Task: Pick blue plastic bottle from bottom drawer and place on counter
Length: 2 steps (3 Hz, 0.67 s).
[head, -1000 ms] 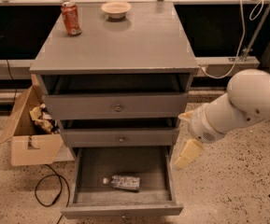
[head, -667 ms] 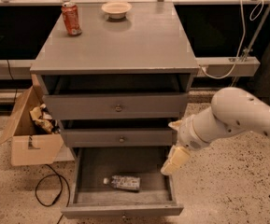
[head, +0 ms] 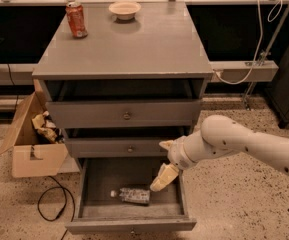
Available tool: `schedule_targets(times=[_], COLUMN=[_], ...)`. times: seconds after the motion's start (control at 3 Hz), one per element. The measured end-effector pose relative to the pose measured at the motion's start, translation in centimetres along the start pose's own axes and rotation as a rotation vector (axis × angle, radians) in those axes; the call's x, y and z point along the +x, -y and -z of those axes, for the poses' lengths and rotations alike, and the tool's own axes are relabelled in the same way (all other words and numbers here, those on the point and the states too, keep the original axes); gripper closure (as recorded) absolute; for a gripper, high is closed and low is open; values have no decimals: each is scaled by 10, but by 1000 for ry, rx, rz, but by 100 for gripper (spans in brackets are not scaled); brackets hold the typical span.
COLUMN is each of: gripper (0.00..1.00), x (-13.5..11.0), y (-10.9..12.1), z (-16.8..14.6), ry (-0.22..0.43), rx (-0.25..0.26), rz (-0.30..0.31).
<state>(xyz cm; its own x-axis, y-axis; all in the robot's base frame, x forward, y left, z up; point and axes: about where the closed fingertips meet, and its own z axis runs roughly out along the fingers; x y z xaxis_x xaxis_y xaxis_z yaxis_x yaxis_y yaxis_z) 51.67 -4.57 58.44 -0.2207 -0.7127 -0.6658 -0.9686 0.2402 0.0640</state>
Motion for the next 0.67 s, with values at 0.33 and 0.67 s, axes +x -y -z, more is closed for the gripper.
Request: schedule_targets(times=[0.33, 0.67], gripper=[0, 0], x=[0, 15], y=[0, 5], z=[0, -20], ry=[0, -9], rx=[0, -20], rz=[0, -11])
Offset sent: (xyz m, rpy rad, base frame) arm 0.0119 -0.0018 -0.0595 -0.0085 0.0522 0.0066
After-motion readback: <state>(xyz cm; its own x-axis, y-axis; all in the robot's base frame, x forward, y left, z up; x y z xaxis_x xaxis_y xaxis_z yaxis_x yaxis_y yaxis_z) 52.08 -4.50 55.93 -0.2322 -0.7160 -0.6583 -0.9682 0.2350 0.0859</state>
